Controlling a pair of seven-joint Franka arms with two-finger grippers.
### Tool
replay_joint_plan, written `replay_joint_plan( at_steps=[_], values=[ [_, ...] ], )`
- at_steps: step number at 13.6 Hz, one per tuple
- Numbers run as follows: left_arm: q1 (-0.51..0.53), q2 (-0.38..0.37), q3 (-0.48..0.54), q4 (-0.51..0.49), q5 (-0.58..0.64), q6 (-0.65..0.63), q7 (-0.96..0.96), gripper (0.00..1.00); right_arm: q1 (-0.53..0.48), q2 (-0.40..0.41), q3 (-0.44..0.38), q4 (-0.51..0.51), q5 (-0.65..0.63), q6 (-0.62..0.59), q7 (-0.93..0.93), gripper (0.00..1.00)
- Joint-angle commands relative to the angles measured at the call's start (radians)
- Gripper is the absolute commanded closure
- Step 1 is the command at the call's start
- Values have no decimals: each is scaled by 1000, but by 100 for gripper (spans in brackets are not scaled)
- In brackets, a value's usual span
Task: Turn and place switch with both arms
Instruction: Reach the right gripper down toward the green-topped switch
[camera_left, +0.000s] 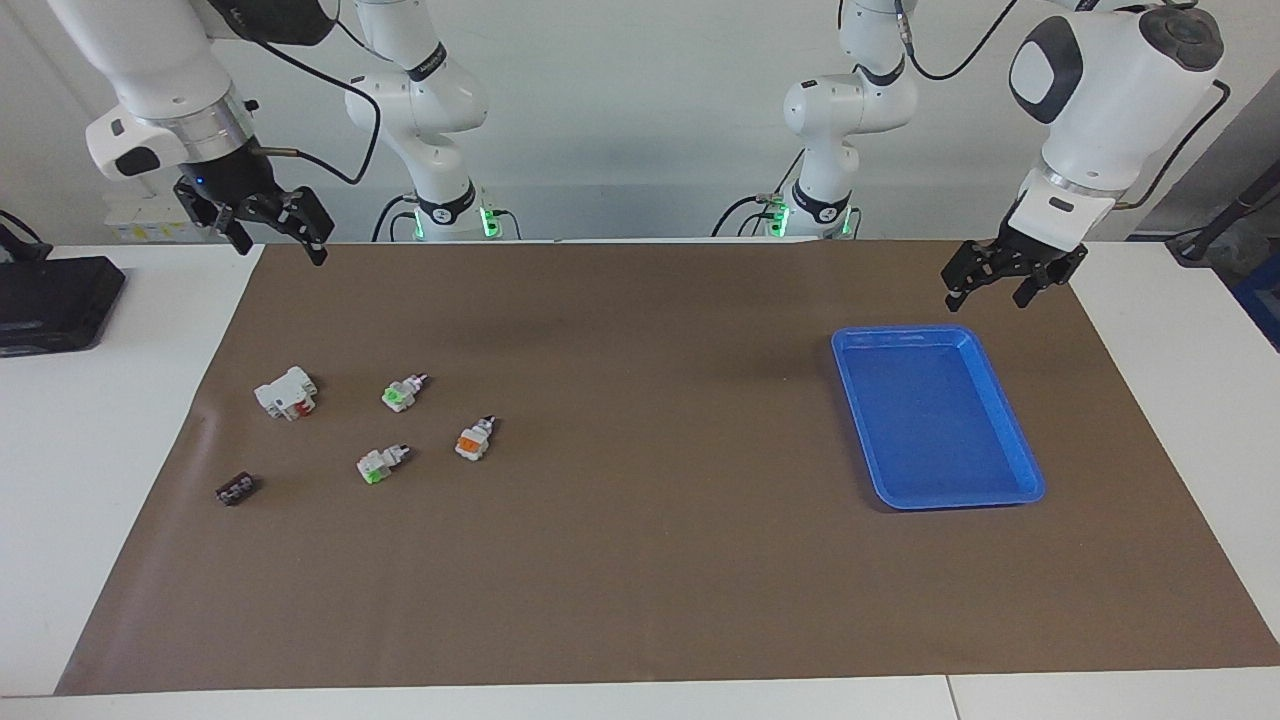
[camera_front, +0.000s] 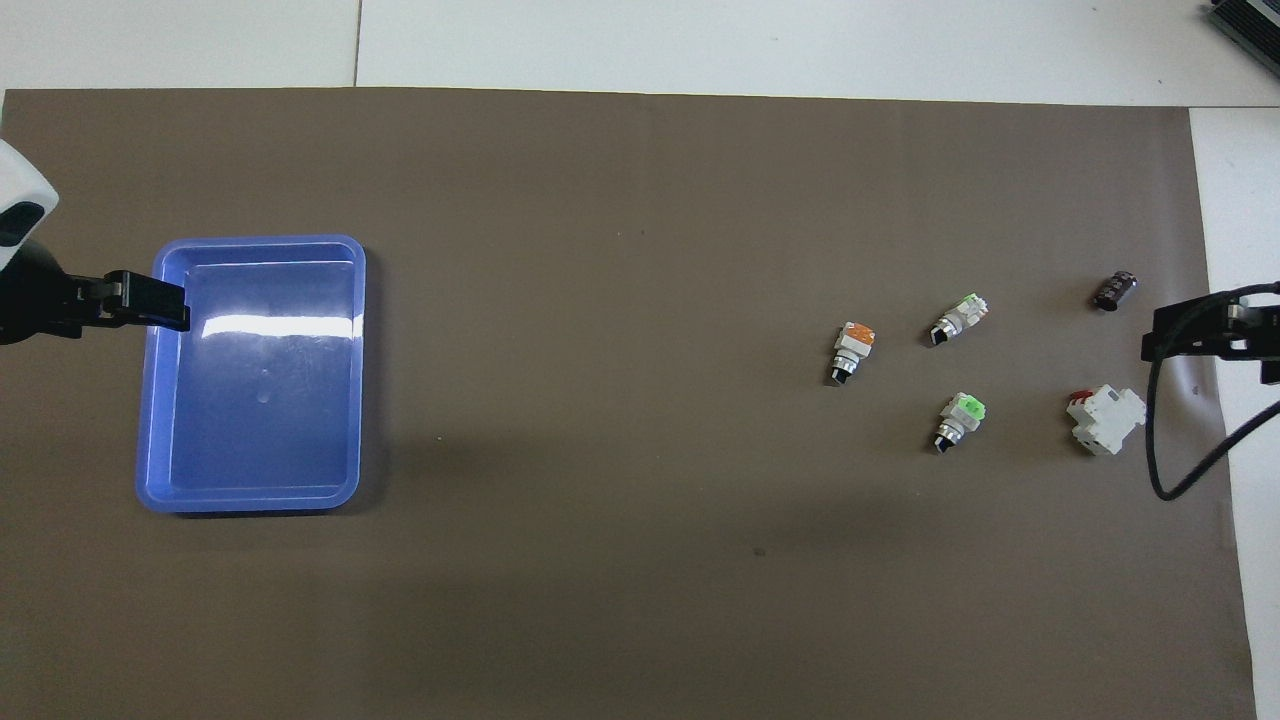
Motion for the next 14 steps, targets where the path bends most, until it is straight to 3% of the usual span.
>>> replay_joint_plan(
  at_steps=[1,3,8,11,14],
  values=[
    [10,-23,-5,-20,15,-3,-9,0,3,-57,8,-213,4,189,100,0],
    [10,-23,-5,-20,15,-3,-9,0,27,-54,8,-344,8,319,182,0],
    [10,-23,-5,-20,13,-3,-9,0,46,67,8,-474,13,494,417,0],
    [10,-23,-5,-20,15,-3,-9,0,23,105,7,-588,65,674,445,0],
    [10,-23,-5,-20,15,-3,-9,0,-17,153,7,-594,120,716,444,0]
  ],
)
